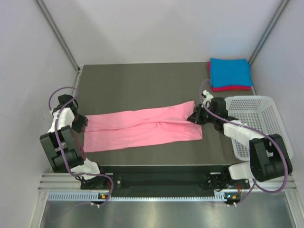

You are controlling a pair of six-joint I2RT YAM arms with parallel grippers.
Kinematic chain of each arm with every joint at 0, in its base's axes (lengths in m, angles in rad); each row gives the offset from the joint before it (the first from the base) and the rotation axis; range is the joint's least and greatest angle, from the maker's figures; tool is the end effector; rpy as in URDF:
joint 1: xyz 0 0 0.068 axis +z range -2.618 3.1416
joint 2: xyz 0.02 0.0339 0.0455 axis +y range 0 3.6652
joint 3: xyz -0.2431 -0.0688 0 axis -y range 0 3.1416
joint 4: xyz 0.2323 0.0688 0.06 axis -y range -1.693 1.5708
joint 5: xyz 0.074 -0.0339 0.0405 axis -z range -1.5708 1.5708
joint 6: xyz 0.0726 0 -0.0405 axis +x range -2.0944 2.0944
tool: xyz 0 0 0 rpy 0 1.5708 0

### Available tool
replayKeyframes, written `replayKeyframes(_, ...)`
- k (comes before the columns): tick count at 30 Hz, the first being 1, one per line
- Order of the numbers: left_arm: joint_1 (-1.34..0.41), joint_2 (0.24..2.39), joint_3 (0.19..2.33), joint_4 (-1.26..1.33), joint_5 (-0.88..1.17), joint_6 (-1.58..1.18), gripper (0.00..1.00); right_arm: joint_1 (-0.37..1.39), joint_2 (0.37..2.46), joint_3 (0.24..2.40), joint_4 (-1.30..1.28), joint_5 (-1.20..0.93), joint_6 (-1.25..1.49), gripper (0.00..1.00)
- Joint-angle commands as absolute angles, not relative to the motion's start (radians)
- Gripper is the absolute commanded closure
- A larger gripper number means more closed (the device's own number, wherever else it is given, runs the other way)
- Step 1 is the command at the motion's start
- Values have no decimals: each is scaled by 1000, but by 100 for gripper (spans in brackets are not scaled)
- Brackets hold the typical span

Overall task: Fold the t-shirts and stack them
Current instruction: Fold the tshirt

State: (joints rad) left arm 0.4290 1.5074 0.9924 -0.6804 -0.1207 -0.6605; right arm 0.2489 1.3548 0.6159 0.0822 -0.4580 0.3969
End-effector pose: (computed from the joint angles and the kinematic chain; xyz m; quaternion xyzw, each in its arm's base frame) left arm 0.2600 0.1285 0.1580 -0.5178 0.8329 0.0373 0.1919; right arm 0.2734 0.1026 0.1539 -0.0353 0.8789 0.3296 0.3429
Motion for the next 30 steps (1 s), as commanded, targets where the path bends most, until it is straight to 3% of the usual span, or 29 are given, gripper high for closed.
replayKeyframes(1, 433, 1531, 982, -647, -130, -696, 59, 262, 1339, 623, 132, -482, 410, 100)
replayKeyframes(19, 431, 1612, 988, -604, -101, -726, 65, 267, 1341, 640, 115, -465, 399, 100)
replayKeyframes(30, 431, 1546, 1043, -670, -147, -819, 66, 270, 1324, 643, 97, -446, 388, 100)
